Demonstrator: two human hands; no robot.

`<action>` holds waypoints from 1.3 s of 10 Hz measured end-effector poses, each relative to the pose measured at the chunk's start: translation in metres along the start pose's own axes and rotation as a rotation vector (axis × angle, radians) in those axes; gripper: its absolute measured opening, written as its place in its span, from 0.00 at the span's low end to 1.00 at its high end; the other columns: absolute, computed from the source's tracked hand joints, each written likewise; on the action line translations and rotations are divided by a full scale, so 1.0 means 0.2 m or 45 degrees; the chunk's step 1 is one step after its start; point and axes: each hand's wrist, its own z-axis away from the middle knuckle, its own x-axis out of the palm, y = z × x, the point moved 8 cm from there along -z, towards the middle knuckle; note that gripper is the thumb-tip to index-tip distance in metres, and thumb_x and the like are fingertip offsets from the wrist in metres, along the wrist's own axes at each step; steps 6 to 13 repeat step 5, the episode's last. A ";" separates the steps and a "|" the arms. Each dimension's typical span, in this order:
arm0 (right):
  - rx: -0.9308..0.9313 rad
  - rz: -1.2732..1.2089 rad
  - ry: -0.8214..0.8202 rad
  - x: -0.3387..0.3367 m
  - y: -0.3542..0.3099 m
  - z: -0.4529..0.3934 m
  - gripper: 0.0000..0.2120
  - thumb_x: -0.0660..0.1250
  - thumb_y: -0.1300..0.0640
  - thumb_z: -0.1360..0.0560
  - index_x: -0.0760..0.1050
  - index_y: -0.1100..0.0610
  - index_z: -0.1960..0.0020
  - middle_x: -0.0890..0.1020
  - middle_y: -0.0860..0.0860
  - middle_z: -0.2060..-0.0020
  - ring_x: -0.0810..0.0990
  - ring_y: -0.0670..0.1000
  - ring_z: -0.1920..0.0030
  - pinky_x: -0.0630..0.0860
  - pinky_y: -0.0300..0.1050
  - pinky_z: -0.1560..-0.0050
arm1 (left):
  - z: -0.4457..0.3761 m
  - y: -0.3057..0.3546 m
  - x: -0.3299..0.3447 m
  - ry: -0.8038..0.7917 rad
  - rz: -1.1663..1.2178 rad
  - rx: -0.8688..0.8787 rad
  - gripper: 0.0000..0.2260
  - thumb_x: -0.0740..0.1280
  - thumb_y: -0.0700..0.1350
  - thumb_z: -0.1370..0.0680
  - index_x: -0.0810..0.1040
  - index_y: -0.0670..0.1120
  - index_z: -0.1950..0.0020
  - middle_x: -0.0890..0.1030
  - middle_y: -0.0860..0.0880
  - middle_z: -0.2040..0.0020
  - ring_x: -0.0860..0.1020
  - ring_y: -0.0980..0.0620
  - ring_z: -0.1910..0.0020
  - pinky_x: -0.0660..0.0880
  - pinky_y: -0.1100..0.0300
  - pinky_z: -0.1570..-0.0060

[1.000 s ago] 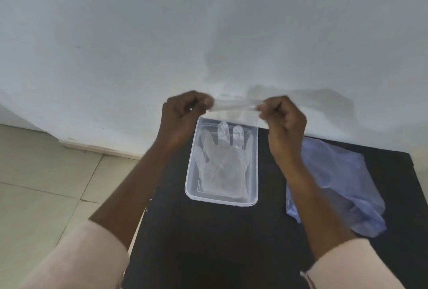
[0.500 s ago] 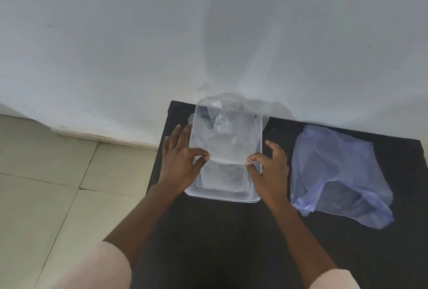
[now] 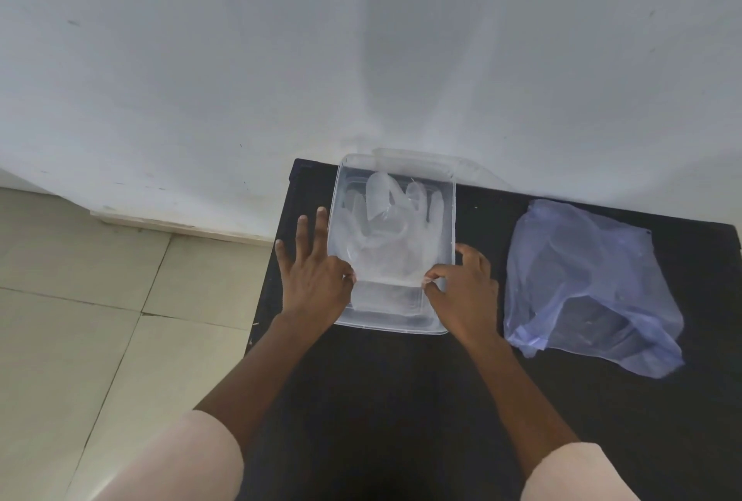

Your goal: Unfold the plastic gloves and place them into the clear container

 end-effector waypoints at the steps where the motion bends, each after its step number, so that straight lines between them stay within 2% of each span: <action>1: 0.008 0.035 -0.026 0.00 0.00 0.00 0.06 0.69 0.52 0.26 0.83 0.50 0.54 0.68 0.54 0.29 0.62 0.57 0.27 0.64 0.59 0.33 | 0.01 0.00 0.01 -0.024 -0.042 -0.020 0.12 0.63 0.57 0.22 0.84 0.54 0.51 0.40 0.47 0.19 0.38 0.41 0.22 0.46 0.35 0.26; 2: -0.027 0.109 -0.061 -0.02 -0.02 0.00 0.06 0.68 0.52 0.26 0.83 0.50 0.52 0.69 0.53 0.29 0.62 0.57 0.27 0.63 0.60 0.32 | 0.02 0.00 0.03 -0.085 -0.087 -0.018 0.11 0.63 0.58 0.22 0.83 0.55 0.54 0.39 0.47 0.19 0.37 0.41 0.22 0.47 0.35 0.27; 3: -0.047 0.191 -0.156 -0.01 -0.03 0.01 0.08 0.69 0.50 0.28 0.83 0.49 0.50 0.68 0.53 0.29 0.61 0.56 0.27 0.62 0.60 0.31 | 0.03 0.00 0.02 -0.151 -0.056 0.002 0.12 0.64 0.60 0.24 0.83 0.57 0.49 0.38 0.47 0.20 0.36 0.41 0.22 0.45 0.35 0.26; 4: -0.076 0.345 -0.345 -0.01 -0.04 0.00 0.15 0.70 0.44 0.31 0.80 0.43 0.46 0.63 0.52 0.27 0.56 0.57 0.25 0.58 0.62 0.29 | 0.03 0.00 0.01 -0.254 -0.007 0.075 0.20 0.66 0.64 0.28 0.80 0.57 0.41 0.37 0.46 0.20 0.37 0.42 0.22 0.45 0.36 0.26; 5: -0.049 0.398 -0.497 -0.01 -0.03 0.00 0.21 0.70 0.43 0.32 0.76 0.41 0.39 0.58 0.51 0.24 0.52 0.57 0.23 0.55 0.64 0.28 | 0.04 -0.01 0.03 -0.354 -0.017 0.118 0.25 0.67 0.66 0.29 0.78 0.56 0.37 0.37 0.46 0.20 0.38 0.42 0.22 0.45 0.36 0.26; 13: -0.049 0.398 -0.497 -0.01 -0.03 0.00 0.21 0.70 0.43 0.32 0.76 0.41 0.39 0.58 0.51 0.24 0.52 0.57 0.23 0.55 0.64 0.28 | 0.04 -0.01 0.03 -0.354 -0.017 0.118 0.25 0.67 0.66 0.29 0.78 0.56 0.37 0.37 0.46 0.20 0.38 0.42 0.22 0.45 0.36 0.26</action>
